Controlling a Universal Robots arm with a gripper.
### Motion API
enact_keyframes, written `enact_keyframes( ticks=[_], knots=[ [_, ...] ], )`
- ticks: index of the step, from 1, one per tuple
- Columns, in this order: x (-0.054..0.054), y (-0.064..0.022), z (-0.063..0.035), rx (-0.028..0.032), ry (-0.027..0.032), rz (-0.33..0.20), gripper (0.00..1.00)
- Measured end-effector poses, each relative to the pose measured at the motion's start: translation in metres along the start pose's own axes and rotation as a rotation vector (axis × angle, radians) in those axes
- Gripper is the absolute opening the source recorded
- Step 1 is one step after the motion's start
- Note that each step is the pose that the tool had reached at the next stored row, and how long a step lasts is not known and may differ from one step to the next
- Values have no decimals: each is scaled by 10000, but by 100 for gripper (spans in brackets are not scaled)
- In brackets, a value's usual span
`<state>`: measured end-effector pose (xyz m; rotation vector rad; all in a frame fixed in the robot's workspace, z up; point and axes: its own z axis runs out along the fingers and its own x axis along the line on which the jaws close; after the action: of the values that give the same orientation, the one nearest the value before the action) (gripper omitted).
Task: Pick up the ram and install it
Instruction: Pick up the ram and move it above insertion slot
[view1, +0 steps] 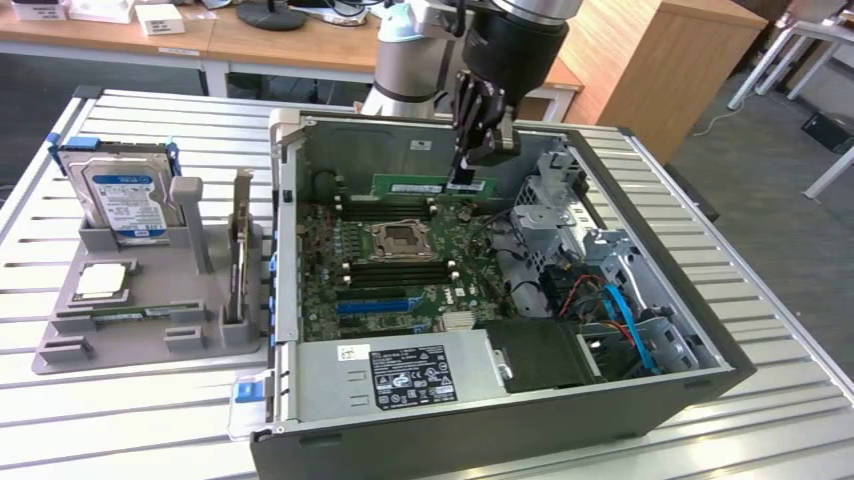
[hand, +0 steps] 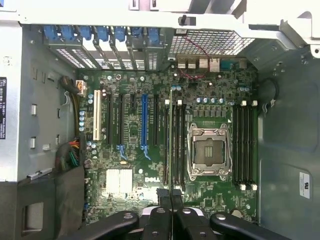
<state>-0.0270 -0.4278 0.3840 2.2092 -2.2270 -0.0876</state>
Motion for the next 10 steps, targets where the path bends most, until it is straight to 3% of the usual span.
enact_keyframes(
  ticks=[10],
  knots=[
    [-81,0,13,0,0,-2,11]
  ],
)
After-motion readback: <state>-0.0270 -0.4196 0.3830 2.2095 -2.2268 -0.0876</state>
